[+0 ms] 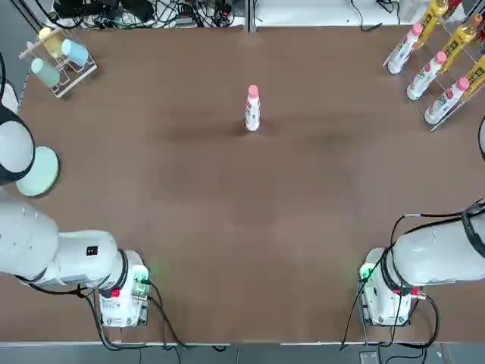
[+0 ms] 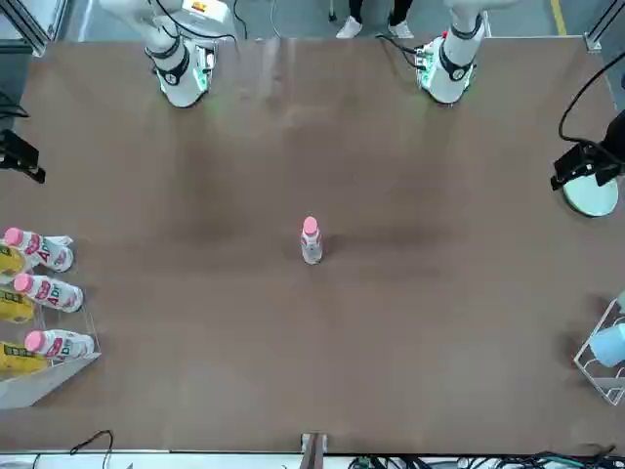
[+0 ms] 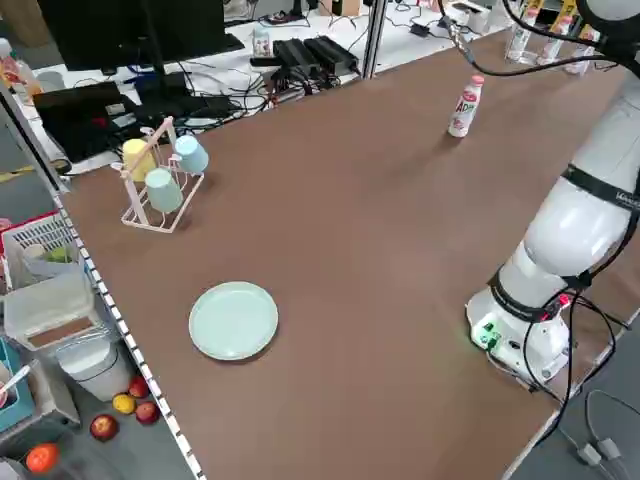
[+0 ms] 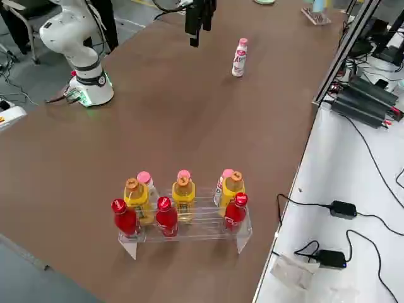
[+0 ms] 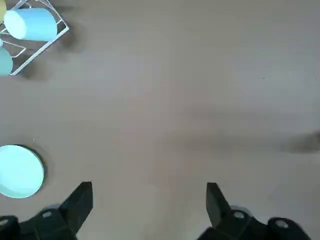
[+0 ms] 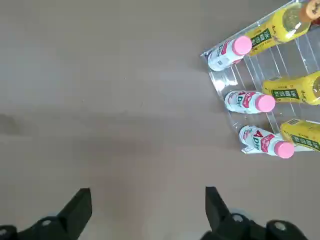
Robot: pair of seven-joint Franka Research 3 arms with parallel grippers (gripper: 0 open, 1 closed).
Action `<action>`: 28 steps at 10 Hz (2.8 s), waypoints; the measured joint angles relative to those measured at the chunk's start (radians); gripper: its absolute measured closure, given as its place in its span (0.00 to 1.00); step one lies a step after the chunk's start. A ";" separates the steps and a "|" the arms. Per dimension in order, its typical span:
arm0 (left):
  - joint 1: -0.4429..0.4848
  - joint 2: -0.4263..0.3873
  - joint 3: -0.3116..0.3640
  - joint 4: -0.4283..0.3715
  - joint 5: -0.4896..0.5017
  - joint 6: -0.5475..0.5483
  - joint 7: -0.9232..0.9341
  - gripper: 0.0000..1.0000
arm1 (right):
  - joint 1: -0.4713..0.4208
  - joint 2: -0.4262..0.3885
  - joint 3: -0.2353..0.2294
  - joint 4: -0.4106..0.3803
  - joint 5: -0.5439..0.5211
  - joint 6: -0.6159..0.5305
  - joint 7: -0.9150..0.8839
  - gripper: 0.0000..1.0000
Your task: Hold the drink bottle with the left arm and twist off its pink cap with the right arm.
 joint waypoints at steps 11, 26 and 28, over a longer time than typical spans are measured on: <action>-0.001 0.000 -0.063 0.006 -0.001 -0.001 -0.291 0.00 | 0.000 0.001 0.000 0.000 0.000 0.000 0.000 0.00; -0.015 0.414 -0.090 -0.050 -0.903 0.179 -1.208 0.00 | 0.046 0.036 0.007 -0.001 0.002 0.000 -0.002 0.00; -0.071 0.470 -0.092 -0.046 -0.969 0.315 -1.236 0.00 | 0.068 0.042 0.010 -0.001 0.022 0.003 -0.009 0.00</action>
